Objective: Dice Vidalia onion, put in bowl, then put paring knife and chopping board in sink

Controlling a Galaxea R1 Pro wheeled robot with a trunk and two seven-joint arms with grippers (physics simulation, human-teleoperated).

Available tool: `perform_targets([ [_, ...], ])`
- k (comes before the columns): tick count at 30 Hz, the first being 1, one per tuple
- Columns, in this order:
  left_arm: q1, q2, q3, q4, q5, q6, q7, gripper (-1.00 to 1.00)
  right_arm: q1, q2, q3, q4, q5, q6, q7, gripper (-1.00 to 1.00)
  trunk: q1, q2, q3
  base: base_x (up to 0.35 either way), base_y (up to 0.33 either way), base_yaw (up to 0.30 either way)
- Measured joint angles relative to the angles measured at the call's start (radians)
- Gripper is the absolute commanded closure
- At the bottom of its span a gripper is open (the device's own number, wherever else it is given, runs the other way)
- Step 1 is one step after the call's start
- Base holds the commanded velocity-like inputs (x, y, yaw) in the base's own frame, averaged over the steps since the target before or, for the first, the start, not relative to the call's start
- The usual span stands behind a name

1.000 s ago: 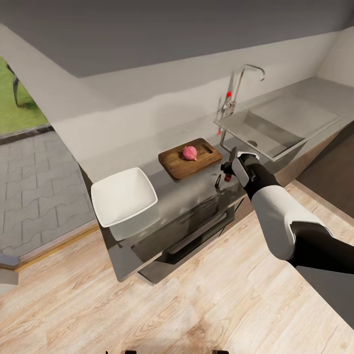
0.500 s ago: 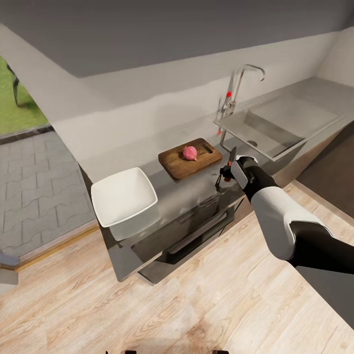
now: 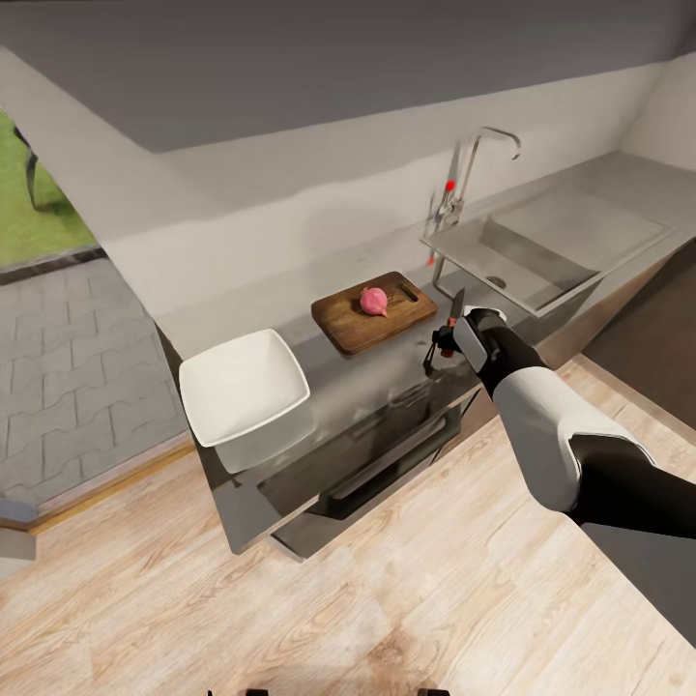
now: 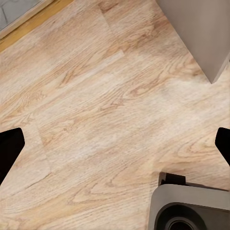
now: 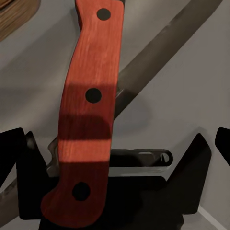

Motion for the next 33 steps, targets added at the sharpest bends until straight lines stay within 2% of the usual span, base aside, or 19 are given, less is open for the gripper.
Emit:
perform_targets([
  [21, 0.0, -0.001, 0.0, 0.0, 0.0, 0.0, 0.0, -1.0, 0.0, 0.0, 0.0, 0.001, -0.001, -0.001, 0.0, -1.0, 0.0, 0.0, 0.0, 0.0, 0.0, 0.0],
  [22, 0.0, -0.001, 0.0, 0.0, 0.0, 0.0, 0.0, -1.0, 0.0, 0.0, 0.0, 0.001, -0.001, -0.001, 0.0, 1.0, 0.0, 0.0, 0.0, 0.0, 0.0, 0.0],
  [33, 0.0, -0.002, 0.0, 0.0, 0.0, 0.0, 0.0, -1.0, 0.001, -0.001, -0.002, 0.0, -0.007, -0.003, 0.001, 1.0, 0.0, 0.0, 0.0, 0.0, 0.0, 0.0],
])
